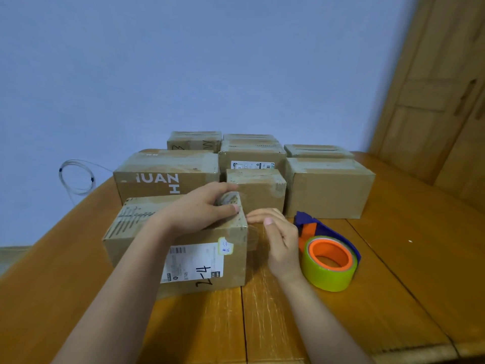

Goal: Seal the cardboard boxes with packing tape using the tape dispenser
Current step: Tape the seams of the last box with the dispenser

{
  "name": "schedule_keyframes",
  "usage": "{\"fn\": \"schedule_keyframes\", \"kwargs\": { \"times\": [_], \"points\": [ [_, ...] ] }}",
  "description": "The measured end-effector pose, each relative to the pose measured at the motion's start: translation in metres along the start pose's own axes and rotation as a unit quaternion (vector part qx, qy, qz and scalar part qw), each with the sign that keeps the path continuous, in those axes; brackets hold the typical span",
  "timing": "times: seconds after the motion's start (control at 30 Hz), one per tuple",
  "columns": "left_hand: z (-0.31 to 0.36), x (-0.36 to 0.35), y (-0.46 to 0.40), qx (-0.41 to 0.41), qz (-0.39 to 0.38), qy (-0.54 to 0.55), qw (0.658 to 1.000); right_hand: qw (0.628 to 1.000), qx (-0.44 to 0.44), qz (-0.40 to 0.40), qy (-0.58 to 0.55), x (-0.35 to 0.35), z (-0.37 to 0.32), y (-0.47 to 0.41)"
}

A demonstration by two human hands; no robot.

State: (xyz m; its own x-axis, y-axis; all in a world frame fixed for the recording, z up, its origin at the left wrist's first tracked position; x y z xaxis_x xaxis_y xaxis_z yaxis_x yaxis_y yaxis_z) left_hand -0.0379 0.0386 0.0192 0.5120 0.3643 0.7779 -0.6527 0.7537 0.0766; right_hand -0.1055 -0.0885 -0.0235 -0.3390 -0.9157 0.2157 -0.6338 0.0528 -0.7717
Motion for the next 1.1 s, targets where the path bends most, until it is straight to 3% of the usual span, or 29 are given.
{"fn": "schedule_keyframes", "kwargs": {
  "times": [0.23, 0.33, 0.5, 0.6, 0.73, 0.93, 1.1],
  "points": [
    [0.000, -0.001, 0.000, 0.012, 0.002, 0.012, 1.000, 0.997, -0.058, -0.049, -0.002, -0.010, 0.022, -0.010],
    [-0.001, -0.001, 0.002, 0.015, 0.005, 0.020, 1.000, 0.998, -0.057, -0.004, 0.027, -0.003, 0.023, -0.034],
    [-0.005, 0.000, 0.001, 0.011, 0.007, 0.023, 1.000, 0.984, -0.129, 0.067, -0.107, -0.002, 0.048, -0.055],
    [-0.005, 0.002, 0.000, 0.004, 0.011, 0.021, 1.000, 0.966, -0.194, 0.026, -0.169, -0.019, 0.065, -0.045],
    [-0.007, 0.002, -0.002, -0.004, 0.023, 0.019, 1.000, 0.951, -0.216, -0.024, -0.220, -0.031, 0.072, -0.039],
    [-0.008, 0.004, -0.005, -0.006, 0.024, 0.012, 1.000, 0.957, -0.215, -0.028, -0.191, -0.030, 0.066, -0.037],
    [-0.009, 0.003, -0.005, -0.004, 0.024, 0.004, 1.000, 0.970, -0.229, -0.013, -0.087, -0.025, 0.062, -0.036]
  ]
}}
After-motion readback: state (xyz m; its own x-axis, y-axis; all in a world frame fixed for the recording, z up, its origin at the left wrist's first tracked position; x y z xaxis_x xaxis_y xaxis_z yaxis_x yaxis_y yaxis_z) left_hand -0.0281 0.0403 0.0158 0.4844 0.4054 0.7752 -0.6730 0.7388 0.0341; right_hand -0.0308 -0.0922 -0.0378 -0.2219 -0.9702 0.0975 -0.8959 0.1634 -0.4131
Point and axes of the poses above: each hand's wrist, its own y-axis away from the middle knuckle, its own x-axis out of the back of the hand, z = x × y, the point moved 9 cm from there along -y, towards the middle knuckle, and after that the axes turned 13 degrees about -z, right-handed, at the moved point
